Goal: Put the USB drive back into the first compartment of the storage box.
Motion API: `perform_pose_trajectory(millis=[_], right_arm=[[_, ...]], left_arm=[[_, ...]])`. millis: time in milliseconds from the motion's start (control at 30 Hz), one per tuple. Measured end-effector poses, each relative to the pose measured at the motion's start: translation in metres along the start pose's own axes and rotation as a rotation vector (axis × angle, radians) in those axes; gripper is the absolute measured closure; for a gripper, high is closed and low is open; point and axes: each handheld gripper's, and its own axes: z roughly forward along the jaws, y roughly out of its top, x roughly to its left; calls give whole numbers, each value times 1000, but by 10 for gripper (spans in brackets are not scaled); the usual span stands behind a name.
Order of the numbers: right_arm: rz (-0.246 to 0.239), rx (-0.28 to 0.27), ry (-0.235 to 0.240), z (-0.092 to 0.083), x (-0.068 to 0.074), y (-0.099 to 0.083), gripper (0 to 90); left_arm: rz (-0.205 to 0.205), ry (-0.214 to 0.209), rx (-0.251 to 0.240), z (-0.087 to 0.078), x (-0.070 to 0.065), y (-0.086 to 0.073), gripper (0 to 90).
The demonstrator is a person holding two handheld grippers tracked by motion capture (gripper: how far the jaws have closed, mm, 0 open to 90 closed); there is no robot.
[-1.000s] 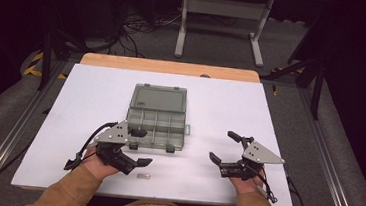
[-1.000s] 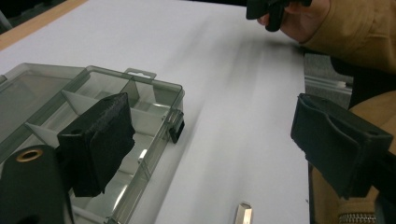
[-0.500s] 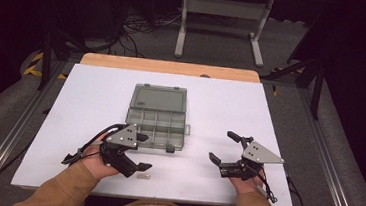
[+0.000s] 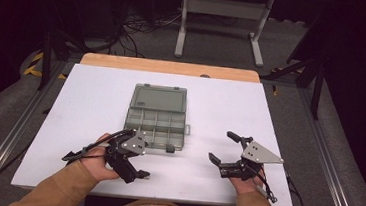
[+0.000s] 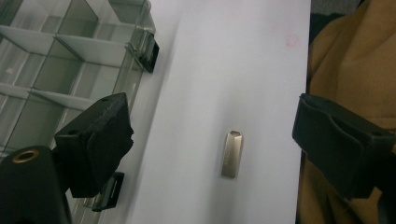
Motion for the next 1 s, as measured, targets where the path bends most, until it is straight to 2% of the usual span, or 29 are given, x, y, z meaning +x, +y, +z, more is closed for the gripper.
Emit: perform_pose_trajectory(millis=[233,267,400,433,467,533,700,900,1000], right_arm=[[0,4,4,0,1,0,67],[-1,5,4,1,1,0,67],[3,4,4,1,1,0,67],[2,3,4,1,1,0,66],[2,3,4,1,1,0,66],[2,4,4,1,1,0,66],[7,3,5,1,1,0,66],[7,3,4,1,0,-1,66],[9,6,4,1,0,-1,66]], left_arm=[[2,-13,58,5,-2,1,118],[7,-20,83,8,-2,1,118],[14,-27,116,11,-3,2,125],[27,-30,143,13,-3,2,126],[27,-30,143,13,-3,2,127],[38,-46,184,16,-3,3,131],[51,-60,223,20,-3,4,131],[43,-76,270,27,-1,4,141],[39,-87,279,28,0,3,145]])
